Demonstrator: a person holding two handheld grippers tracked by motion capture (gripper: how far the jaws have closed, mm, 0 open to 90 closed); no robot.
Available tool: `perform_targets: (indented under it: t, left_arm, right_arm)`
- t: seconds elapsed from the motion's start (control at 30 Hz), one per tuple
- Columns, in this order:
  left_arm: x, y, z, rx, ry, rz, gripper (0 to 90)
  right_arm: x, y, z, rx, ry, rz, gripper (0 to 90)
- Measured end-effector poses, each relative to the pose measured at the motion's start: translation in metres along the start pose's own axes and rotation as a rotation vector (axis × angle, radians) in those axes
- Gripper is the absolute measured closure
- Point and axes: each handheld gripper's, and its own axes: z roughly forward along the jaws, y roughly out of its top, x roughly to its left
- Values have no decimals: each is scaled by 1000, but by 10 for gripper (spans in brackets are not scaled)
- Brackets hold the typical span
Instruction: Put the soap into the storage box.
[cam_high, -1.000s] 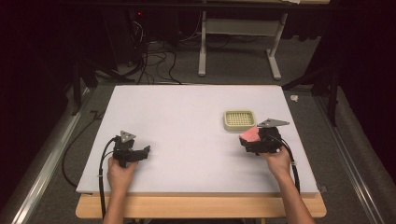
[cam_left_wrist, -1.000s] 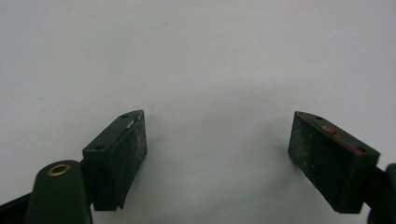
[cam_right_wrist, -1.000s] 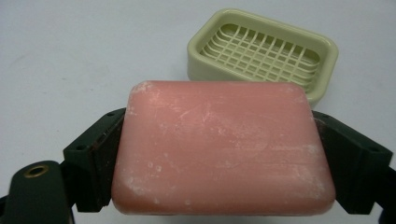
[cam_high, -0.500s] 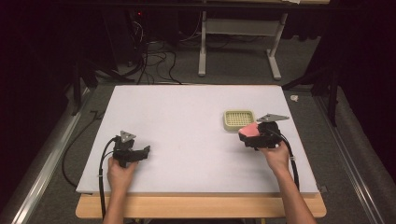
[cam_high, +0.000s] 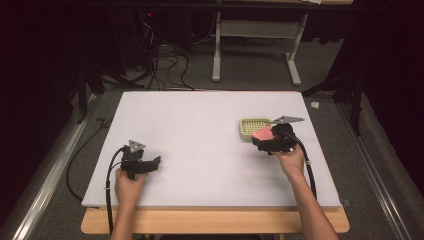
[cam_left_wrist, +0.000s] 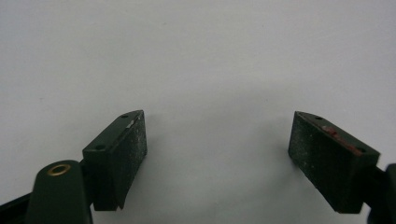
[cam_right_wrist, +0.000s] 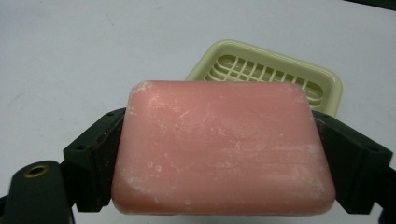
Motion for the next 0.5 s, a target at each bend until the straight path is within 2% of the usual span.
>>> perform_targets:
  t: [0.33, 0.5]
  left_arm:
    - [0, 0, 0, 0, 0, 0, 200]
    - [0, 0, 0, 0, 0, 0, 200]
  right_arm:
    - [0, 9, 7, 9, -22, -2, 137]
    - [-3, 10, 10, 7, -21, 17, 137]
